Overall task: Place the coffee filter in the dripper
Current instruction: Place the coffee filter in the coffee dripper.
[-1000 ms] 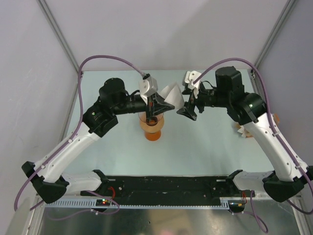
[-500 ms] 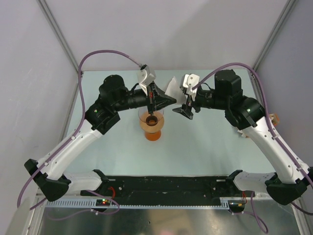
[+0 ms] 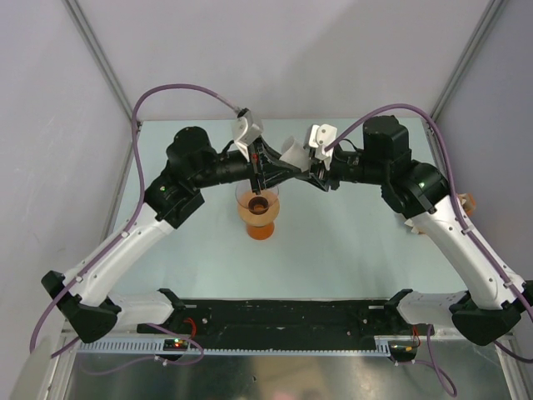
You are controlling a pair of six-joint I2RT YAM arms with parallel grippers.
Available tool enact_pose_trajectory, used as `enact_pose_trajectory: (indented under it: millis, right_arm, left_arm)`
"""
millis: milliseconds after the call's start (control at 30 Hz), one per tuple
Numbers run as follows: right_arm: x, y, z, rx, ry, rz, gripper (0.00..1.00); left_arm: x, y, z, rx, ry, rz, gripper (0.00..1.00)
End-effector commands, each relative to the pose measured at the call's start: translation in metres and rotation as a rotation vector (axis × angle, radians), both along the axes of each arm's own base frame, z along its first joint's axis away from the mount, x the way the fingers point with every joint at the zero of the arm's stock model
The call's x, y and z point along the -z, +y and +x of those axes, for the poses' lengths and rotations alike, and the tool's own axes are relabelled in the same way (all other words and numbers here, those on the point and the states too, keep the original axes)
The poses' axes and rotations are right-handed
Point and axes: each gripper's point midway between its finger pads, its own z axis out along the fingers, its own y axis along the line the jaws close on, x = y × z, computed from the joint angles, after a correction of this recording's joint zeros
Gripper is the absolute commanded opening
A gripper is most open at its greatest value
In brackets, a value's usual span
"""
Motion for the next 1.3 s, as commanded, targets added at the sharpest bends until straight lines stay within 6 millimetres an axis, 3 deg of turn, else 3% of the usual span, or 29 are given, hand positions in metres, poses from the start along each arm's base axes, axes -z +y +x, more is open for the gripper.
enact_pose_trajectory:
  millis: [0, 267, 633, 833, 1067, 1267]
  right_arm:
    - [-0.017, 0.000, -0.008, -0.029, -0.023, 0.014, 0.38]
    - [-0.008, -0.001, -0.016, -0.057, 0.026, -0.012, 0.35]
    - [-0.001, -0.005, -0.029, -0.123, 0.083, -0.003, 0.29]
    - [-0.003, -0.001, -0.022, -0.096, 0.047, 0.007, 0.26]
    - [-0.003, 0.002, -0.014, -0.050, -0.022, 0.004, 0.28]
    - [-0.006, 0.003, -0.010, -0.019, -0.064, 0.011, 0.33]
  left_arm:
    - [-0.027, 0.007, -0.008, 0.019, -0.087, -0.047, 0.22]
    - [-0.028, 0.016, -0.017, 0.041, -0.256, -0.026, 0.32]
    - [-0.028, 0.043, -0.018, -0.001, -0.367, -0.004, 0.72]
    - [-0.033, 0.039, -0.013, -0.008, -0.310, -0.012, 0.97]
    - [-0.044, 0.026, -0.011, 0.020, -0.250, -0.035, 1.00]
    - [-0.041, 0.017, -0.011, 0.068, -0.183, -0.035, 0.91]
